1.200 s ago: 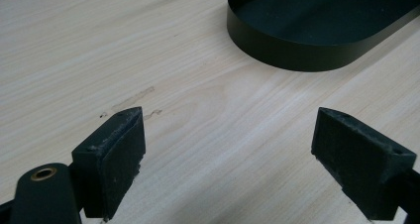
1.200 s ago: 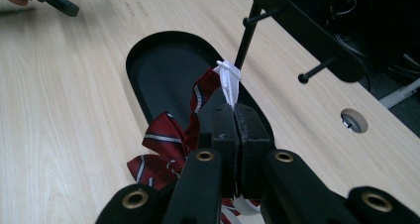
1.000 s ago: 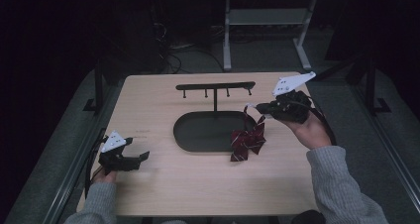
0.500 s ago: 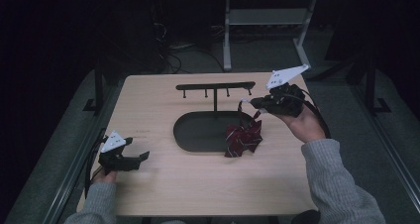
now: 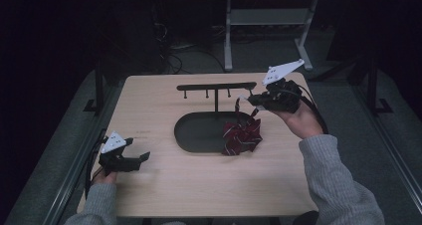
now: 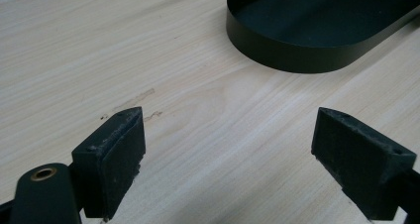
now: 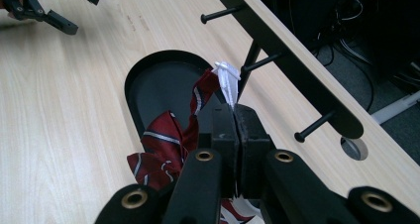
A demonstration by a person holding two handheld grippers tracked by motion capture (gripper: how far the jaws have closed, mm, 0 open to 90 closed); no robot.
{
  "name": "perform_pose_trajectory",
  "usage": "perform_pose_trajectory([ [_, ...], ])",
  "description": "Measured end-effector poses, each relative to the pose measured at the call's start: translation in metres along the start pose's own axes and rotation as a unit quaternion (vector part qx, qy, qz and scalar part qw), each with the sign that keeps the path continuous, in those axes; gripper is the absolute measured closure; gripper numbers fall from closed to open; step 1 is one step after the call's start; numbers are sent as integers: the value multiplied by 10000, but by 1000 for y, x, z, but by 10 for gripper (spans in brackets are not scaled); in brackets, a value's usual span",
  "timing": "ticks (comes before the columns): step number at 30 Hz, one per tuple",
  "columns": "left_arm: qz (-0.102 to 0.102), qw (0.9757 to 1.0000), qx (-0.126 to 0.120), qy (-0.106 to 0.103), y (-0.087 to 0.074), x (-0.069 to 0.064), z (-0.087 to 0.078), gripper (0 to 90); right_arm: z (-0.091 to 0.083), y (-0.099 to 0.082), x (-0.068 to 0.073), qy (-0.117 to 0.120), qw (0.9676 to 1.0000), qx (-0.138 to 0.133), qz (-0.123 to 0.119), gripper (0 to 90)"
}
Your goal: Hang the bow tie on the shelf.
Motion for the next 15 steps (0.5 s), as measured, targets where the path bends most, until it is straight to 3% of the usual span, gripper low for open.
perform_pose_trajectory([
  [15, -11, 10000, -10, 1, 0, -1, -1, 130, 4, 13, -6, 27, 10000, -16, -44, 877],
])
Point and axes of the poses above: each handheld gripper's, and its own axes: z roughly forward along the jaws, y roughly out of its top, x roughly to its left, the point moved 9 cm from there along z, roughly forward along the jaws, and after that the axes turned 12 degrees about -z, right-handed, at the moved point
